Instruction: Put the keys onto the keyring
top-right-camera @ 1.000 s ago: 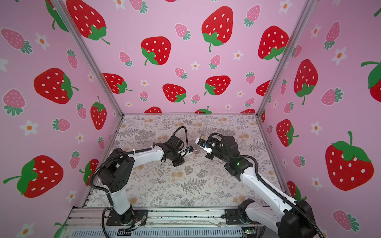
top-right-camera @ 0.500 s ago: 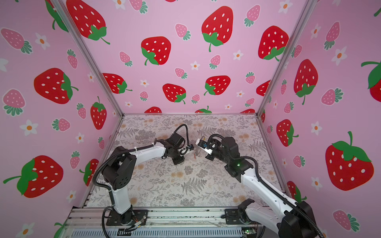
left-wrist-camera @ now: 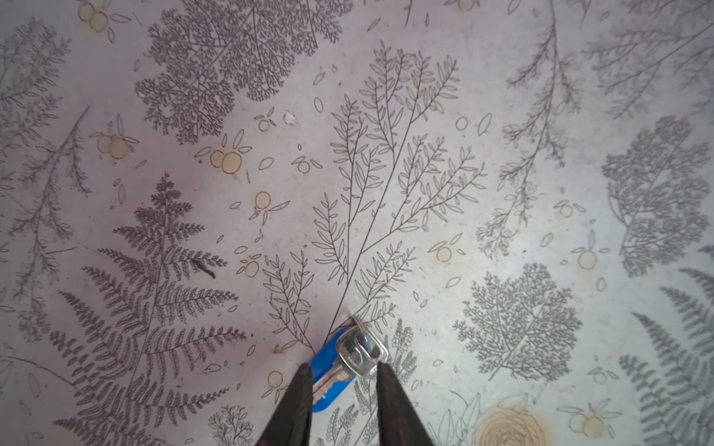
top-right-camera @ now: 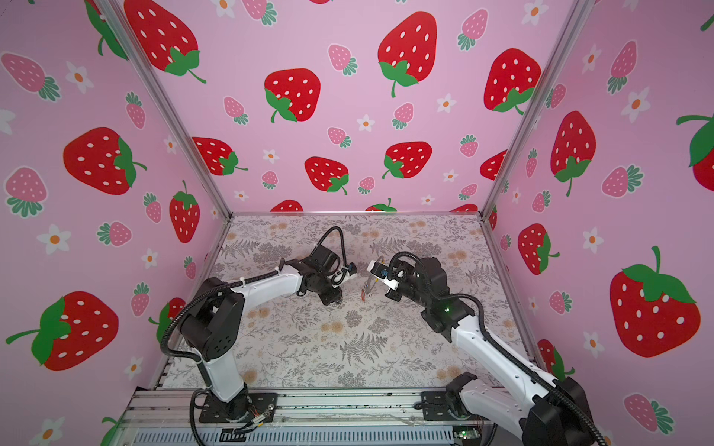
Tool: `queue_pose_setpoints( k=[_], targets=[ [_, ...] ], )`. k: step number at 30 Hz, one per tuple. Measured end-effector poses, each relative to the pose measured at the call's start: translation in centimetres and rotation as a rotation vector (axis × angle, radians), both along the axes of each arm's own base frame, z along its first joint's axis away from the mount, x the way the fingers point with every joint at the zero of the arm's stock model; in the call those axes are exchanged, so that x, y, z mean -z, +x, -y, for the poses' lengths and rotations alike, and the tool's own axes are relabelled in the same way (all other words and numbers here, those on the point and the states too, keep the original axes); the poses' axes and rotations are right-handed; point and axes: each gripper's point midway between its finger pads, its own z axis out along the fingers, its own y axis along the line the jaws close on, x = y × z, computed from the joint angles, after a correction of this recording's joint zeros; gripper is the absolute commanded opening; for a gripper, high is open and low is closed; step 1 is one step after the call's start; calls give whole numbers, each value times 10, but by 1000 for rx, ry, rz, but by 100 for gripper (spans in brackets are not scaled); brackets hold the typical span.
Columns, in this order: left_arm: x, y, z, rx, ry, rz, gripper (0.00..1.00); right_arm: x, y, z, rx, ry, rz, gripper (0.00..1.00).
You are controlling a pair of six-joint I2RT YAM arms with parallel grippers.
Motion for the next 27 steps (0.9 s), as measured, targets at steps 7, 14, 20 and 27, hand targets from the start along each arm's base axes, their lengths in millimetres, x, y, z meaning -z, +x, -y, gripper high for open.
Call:
queue_pose_setpoints(
  k=[7,14,20,27],
  targets=[
    [6,-9,-2,-26,13,-55,32,2,0,0,3,-2,-2,2],
    [21,-11,4,-48,33,-96,32,2,0,0,3,-3,-2,2],
    [24,-13,5,-67,42,-110,31,2,0,0,3,-2,-2,2],
    [21,-2,8,-88,43,-91,27,2,0,0,3,-2,-2,2]
  ],
)
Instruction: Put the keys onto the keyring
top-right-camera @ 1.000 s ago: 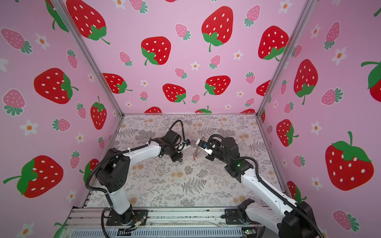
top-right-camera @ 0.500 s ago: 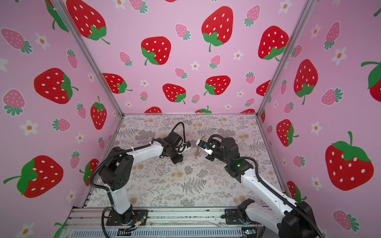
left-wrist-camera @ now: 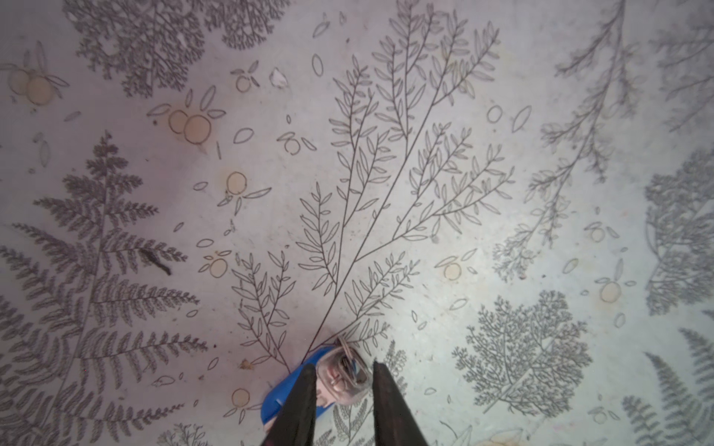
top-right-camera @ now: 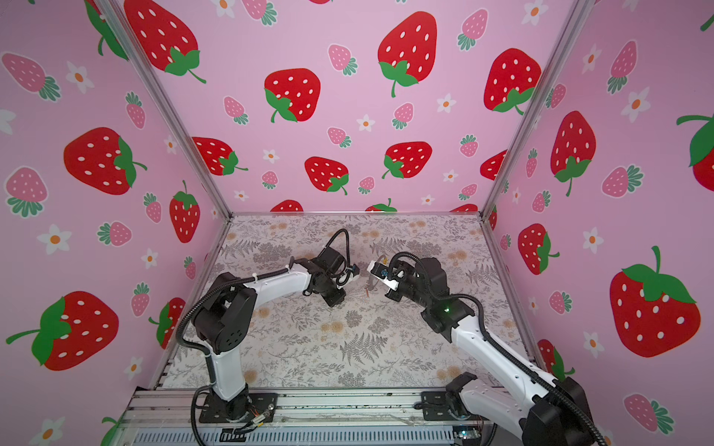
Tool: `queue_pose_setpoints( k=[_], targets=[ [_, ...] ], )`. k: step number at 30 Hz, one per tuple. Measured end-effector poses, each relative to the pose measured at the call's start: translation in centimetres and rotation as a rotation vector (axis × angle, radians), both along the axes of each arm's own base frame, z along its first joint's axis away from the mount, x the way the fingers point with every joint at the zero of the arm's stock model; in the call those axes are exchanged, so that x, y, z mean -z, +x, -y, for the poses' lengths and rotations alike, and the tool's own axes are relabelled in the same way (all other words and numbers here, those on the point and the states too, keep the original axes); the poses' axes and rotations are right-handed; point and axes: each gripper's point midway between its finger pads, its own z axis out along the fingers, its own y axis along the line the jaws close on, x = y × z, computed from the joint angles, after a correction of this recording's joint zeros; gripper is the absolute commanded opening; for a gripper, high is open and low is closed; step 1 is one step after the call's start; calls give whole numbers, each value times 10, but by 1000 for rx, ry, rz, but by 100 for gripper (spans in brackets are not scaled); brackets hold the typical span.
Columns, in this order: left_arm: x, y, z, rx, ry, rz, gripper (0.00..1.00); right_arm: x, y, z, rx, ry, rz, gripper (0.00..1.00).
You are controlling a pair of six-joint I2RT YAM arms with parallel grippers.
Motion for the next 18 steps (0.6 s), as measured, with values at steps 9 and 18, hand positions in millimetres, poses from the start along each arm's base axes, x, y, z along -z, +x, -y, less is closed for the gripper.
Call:
queue_pose_setpoints(
  k=[9,18],
  targets=[
    [6,1,1,-3,9,-15,24,0,0,0,1,-1,1,2],
    [7,-1,-1,-3,18,-26,20,0,1,0,3,-4,4,2]
  ],
)
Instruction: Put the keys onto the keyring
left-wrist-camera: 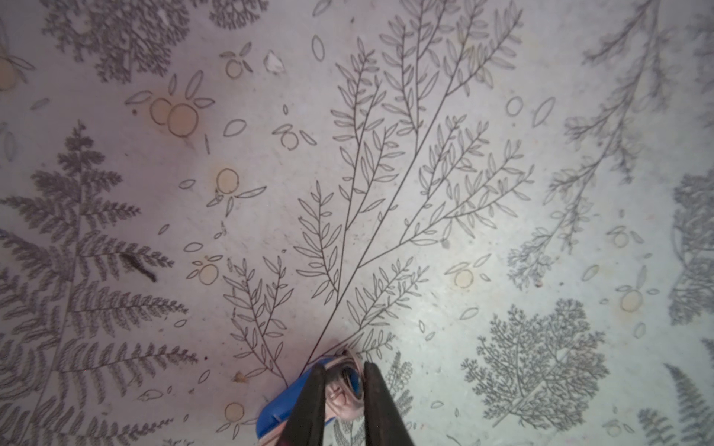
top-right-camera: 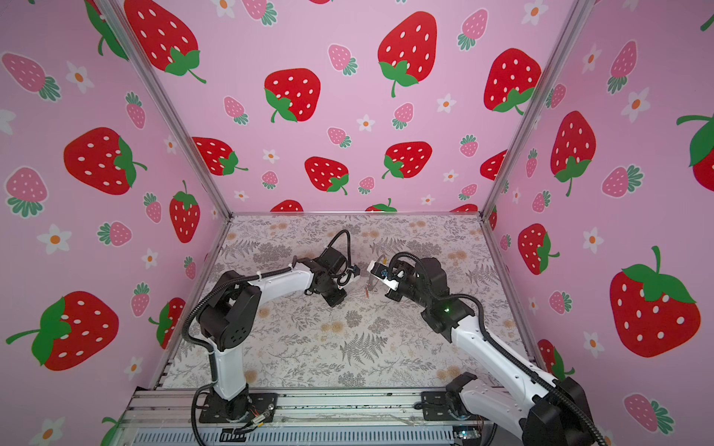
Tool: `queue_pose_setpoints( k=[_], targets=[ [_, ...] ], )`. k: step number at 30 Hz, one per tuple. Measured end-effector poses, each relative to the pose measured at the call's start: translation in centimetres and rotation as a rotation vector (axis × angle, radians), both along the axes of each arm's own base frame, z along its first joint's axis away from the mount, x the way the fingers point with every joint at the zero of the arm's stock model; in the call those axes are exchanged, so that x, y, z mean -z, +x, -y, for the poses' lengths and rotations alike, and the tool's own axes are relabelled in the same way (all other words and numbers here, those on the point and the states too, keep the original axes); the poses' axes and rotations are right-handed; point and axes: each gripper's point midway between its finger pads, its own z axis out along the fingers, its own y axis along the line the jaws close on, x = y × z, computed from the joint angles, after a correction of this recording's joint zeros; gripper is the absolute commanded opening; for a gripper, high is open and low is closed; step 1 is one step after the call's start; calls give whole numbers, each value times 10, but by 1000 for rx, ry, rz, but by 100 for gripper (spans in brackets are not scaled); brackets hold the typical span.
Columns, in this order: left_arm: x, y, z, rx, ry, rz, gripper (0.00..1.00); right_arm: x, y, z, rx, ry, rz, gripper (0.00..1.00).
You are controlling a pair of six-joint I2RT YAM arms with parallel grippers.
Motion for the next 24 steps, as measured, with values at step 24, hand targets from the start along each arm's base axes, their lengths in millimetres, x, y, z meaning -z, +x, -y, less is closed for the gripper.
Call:
queue_pose_setpoints(
  k=[24],
  targets=[
    [-35,-3,6,77,-81,46,0,7,2,5,23,-6,-5,2]
  ],
)
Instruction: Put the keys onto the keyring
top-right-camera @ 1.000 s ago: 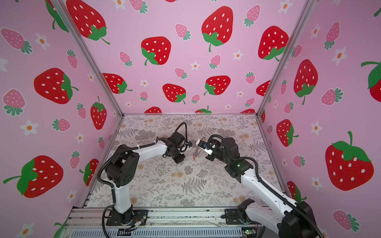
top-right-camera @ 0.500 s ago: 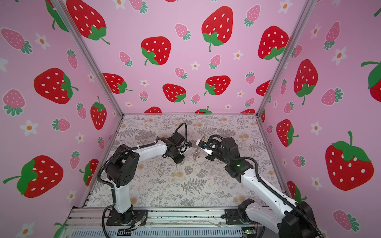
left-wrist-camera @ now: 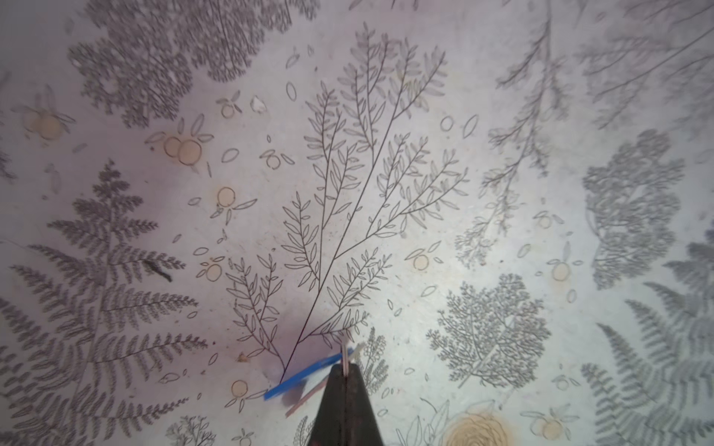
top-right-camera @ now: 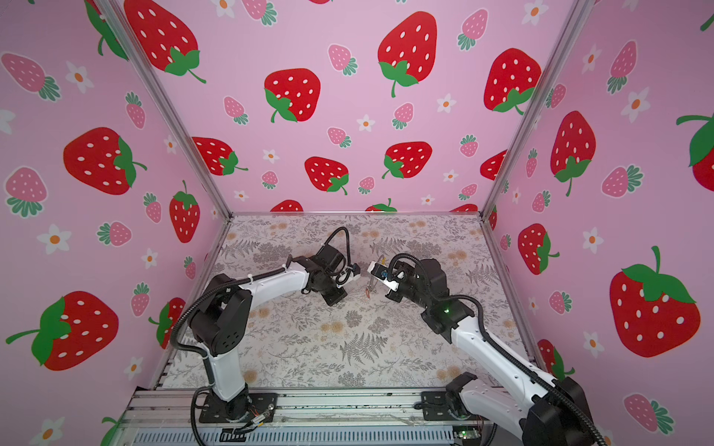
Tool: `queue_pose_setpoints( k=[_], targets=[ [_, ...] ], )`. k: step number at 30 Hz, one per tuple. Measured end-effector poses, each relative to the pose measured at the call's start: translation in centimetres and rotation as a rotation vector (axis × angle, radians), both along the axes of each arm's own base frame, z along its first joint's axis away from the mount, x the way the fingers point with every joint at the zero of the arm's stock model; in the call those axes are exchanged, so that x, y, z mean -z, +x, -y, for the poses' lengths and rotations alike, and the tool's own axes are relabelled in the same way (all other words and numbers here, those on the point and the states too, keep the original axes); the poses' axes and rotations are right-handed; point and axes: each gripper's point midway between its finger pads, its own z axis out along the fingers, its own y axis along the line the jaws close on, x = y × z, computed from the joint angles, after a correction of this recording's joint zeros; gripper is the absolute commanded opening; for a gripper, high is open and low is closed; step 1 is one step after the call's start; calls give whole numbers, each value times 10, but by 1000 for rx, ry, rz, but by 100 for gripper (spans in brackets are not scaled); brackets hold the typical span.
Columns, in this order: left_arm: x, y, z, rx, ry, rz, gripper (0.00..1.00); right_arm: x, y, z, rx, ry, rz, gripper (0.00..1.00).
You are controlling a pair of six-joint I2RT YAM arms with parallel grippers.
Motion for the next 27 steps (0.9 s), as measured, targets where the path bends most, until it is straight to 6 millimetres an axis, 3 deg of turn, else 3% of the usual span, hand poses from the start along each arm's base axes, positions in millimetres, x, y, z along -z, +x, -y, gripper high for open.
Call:
queue_pose_setpoints(
  k=[8,16,22,27],
  targets=[
    [-72,-4,6,110,-170,112,0,5,1,13,35,7,-6,1],
    [-132,-14,17,220,-281,182,0,12,3,8,11,-25,0,2],
    [-184,-19,28,249,-398,235,0,5,1,-1,-17,-37,73,1],
    [-211,-25,36,262,-479,226,0,2,-3,-12,-49,-58,123,1]
  ],
)
